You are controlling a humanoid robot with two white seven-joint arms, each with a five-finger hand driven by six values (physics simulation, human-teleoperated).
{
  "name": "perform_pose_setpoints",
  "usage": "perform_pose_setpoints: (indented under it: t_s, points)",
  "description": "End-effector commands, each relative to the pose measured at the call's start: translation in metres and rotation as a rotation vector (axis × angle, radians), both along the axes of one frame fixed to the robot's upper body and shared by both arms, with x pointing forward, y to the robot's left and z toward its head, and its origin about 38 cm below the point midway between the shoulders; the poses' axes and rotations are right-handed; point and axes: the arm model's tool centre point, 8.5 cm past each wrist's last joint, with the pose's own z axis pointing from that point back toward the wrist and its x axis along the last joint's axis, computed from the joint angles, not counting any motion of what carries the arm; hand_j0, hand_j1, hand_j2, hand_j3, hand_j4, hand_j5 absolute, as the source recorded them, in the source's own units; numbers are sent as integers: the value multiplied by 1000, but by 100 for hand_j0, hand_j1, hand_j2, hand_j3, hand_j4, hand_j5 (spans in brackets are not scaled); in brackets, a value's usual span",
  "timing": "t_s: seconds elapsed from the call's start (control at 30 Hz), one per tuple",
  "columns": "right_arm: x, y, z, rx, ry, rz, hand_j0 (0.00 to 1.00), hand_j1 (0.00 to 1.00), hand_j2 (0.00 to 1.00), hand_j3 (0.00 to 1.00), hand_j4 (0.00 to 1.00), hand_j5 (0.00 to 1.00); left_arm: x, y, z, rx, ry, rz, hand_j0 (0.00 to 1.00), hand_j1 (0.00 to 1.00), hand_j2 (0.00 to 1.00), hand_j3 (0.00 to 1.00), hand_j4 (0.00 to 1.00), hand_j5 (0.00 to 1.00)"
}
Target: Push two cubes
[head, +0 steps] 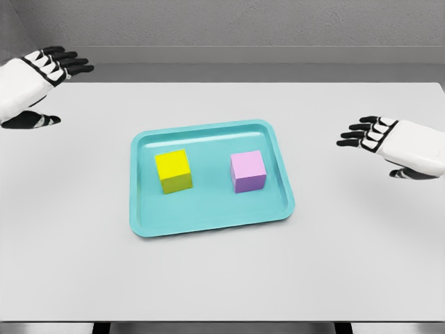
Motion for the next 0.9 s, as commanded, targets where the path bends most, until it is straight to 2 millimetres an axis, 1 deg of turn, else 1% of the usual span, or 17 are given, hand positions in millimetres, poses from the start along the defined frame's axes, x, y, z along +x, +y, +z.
perform_pose_setpoints:
  t_s: [0.0,0.07,0.13,0.17,0.2,0.23,0.3,0.33,0.43,0.47,0.5,0.57,0.6,0.7,0.77,0.83,0.87]
  points:
    - [1,-3,-4,-4,12,-10,100,100,100,100,100,100,-3,-17,-9,33,2,-48,100,100,100,100,100,100]
    - [2,-3,-1,-3,3,-9,100,100,100,100,100,100,-5,-14,-11,47,10,-43,100,100,100,100,100,100]
    - [6,-1,13,38,-8,-3,100,100,100,100,100,100,-5,-12,-12,62,10,-39,100,100,100,100,100,100]
    - [5,1,8,47,19,3,100,100,100,100,100,100,-5,-13,-12,64,11,-40,100,100,100,100,100,100]
    - [7,2,12,17,12,10,100,100,100,100,100,100,-5,-13,-13,75,11,-38,100,100,100,100,100,100]
    - [14,-1,6,-118,50,-2,100,100,100,100,100,100,-5,-12,-14,84,10,-37,100,100,100,100,100,100]
    - [30,-1,-13,-279,175,-30,100,100,100,100,100,100,-5,-12,-16,110,36,-32,100,100,100,100,100,100]
    - [35,-2,-8,-352,174,-42,100,100,100,100,100,100,-5,-11,-17,117,40,-31,100,100,100,100,100,100]
    - [52,13,-3,-388,99,-40,99,99,99,99,99,99,-4,-9,-28,226,102,-14,100,100,100,100,100,100]
    - [56,16,5,-387,76,-38,96,96,96,96,96,96,-4,-9,-31,256,118,-9,100,100,100,100,100,100]
    - [61,26,7,-363,61,-25,93,93,93,93,93,93,-3,-7,-33,305,137,1,100,100,100,100,100,100]
    - [72,38,1,-344,73,-13,89,89,89,89,89,89,-2,-9,-40,394,152,10,100,100,100,100,100,100]
    - [76,45,3,-364,70,5,89,89,89,89,89,89,-2,-9,-43,421,147,16,100,100,100,100,100,100]
    - [81,57,-18,-373,121,34,83,83,83,83,83,83,-3,-26,-58,484,178,-34,100,100,100,100,100,100]
    - [82,67,-36,-379,156,51,82,82,82,82,82,82,-1,-35,-60,509,186,-59,100,100,100,100,100,100]
    - [83,69,-36,-378,153,56,80,80,80,80,80,80,1,-42,-60,529,182,-81,100,100,100,100,100,100]
    - [83,70,-33,-374,148,58,80,80,80,80,80,80,2,-45,-62,546,180,-89,96,96,96,96,96,96]
